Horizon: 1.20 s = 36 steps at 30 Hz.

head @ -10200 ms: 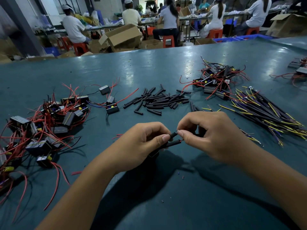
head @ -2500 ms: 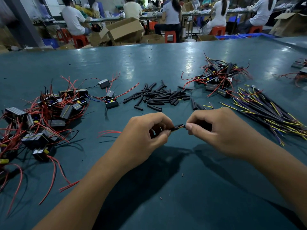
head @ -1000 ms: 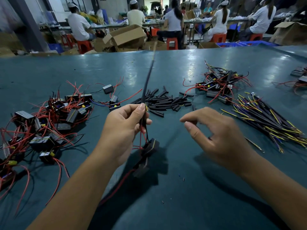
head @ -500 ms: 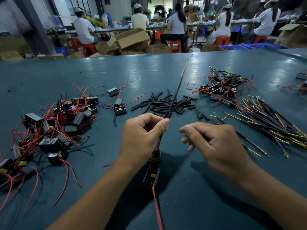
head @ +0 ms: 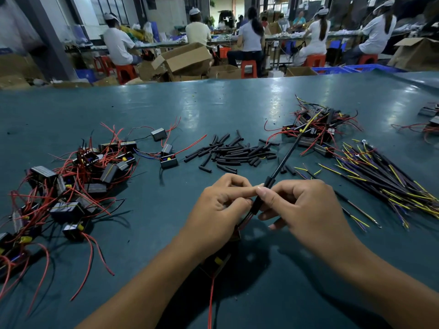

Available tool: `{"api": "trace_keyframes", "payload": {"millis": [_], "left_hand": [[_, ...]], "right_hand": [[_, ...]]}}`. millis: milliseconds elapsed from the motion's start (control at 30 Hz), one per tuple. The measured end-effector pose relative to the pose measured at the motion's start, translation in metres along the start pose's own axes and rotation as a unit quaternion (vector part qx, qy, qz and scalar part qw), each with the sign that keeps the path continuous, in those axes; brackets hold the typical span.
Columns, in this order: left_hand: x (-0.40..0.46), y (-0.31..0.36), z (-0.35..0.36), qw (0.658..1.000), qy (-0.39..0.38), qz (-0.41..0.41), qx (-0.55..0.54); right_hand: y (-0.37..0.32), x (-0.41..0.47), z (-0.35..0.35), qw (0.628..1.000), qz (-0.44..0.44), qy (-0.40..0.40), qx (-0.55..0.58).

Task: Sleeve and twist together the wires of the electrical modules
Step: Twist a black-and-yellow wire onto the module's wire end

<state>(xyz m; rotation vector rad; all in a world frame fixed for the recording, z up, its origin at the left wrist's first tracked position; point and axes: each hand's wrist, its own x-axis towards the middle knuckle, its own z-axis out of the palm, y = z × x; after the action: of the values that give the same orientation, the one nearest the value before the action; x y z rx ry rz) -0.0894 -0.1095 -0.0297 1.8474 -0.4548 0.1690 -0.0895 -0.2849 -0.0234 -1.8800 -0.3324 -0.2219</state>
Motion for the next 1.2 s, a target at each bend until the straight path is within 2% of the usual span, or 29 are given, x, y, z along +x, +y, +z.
{"api": "trace_keyframes", "payload": {"millis": [100,233,367,467,633,700,800,967,1100,1200], "left_hand": [[0.002,0.001,-0.006,0.991,-0.040,-0.071,-0.105],[0.005,0.000,-0.019,0.990,-0.088,-0.063,-0.096],[0.012,-0.011,-0.031,0.992,0.024,-0.075,-0.099],[0.013,-0.020,-0.029,0.986,0.058,-0.099,-0.121],[0.016,-0.028,-0.021,0.990,0.069,-0.112,-0.052],[0.017,-0.029,-0.021,0.994,0.080,-0.052,0.056],[0.016,-0.029,-0.020,0.977,0.079,0.046,0.192],[0.017,-0.034,-0.020,0.965,0.066,0.085,0.238],[0.019,-0.034,-0.022,0.958,0.071,0.095,0.260],[0.018,-0.033,-0.022,0.956,0.062,0.095,0.272]], "right_hand": [[-0.004,0.002,-0.001,0.995,0.032,-0.018,0.088],[-0.001,0.006,-0.003,0.989,0.051,-0.034,0.134],[0.006,0.015,-0.009,0.990,0.058,0.009,0.129],[0.005,0.032,-0.026,0.989,0.061,0.045,0.125],[-0.003,0.106,-0.069,0.991,0.049,0.105,0.062],[-0.004,0.151,-0.092,0.986,0.071,0.145,0.048],[-0.001,0.211,-0.124,0.973,0.124,0.188,0.041],[0.025,0.275,-0.157,0.956,0.207,0.207,0.012],[0.050,0.291,-0.171,0.944,0.200,0.238,-0.112],[0.066,0.290,-0.162,0.942,0.226,0.236,-0.080]]}}
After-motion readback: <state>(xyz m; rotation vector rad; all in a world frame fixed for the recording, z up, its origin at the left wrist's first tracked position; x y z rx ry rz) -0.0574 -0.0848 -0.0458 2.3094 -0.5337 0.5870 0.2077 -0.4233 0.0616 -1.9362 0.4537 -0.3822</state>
